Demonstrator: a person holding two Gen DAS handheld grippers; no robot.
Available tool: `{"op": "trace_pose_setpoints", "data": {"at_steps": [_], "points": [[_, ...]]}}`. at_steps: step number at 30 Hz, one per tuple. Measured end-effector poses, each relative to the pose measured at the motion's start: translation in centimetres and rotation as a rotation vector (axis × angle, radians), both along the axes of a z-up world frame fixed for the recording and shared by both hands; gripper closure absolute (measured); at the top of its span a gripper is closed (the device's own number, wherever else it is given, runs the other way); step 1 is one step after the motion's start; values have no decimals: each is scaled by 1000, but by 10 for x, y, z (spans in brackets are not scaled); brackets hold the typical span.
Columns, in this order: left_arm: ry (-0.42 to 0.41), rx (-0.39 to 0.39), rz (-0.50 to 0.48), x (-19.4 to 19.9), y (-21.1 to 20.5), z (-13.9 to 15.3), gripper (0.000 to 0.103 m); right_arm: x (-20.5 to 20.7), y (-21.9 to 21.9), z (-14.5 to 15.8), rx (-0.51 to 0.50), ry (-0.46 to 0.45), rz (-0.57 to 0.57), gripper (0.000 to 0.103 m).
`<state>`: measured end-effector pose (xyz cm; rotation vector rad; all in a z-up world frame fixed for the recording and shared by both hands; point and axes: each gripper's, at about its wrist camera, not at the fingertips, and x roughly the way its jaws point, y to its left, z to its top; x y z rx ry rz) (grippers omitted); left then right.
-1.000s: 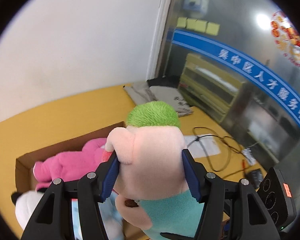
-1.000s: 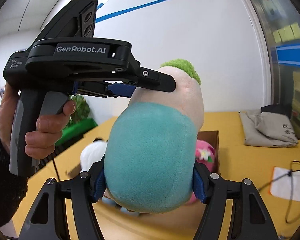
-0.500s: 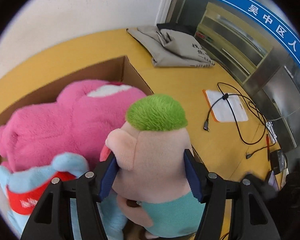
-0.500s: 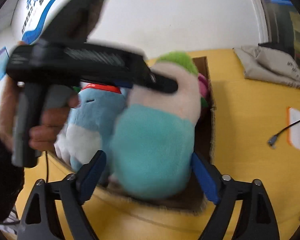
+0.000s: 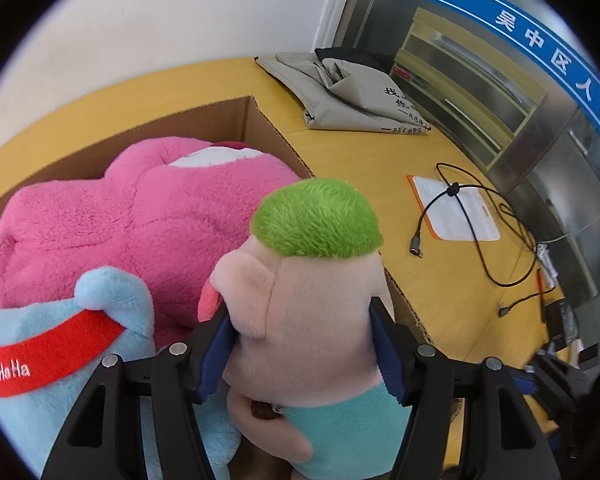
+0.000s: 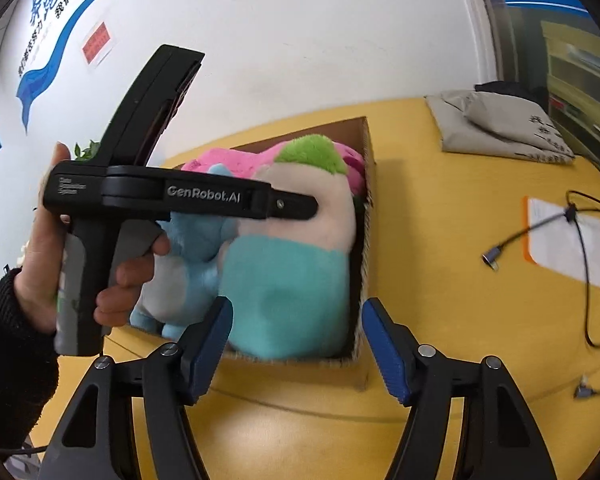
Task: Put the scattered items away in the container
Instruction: 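Lower the pig into the box beside the blue bear and open both grippers, then pull both open tools back from the box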
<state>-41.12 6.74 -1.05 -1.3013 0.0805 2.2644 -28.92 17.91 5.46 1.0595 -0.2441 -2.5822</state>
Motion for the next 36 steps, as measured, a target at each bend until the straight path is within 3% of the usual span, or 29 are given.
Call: {"op": "trace_pose_setpoints", "data": {"at_steps": [2,4,7,13,18,27,33,36], "points": [[19,-17,15,3,3,3,33,13,6,2,-11,-3,-28,12],[46,-19,26,8,4,10,26,27,12,5,-36,-7,-60,8],[97,5,38,23,-8,34,25,35,19,9,-55,6,-87,6],[260,139,107,81,-85,110,27,67,11,40,-51,87,-92,0],[350,155,191,146,-144,143,24,79,-13,59,-26,142,-82,0],[396,25,379,248,-204,106,24,103,-61,78,49,211,-65,0],[353,85,463,286,-222,78,24,131,-90,73,169,262,-46,0],[357,69,467,299,-222,67,24,140,-101,63,209,258,-46,0]]}}
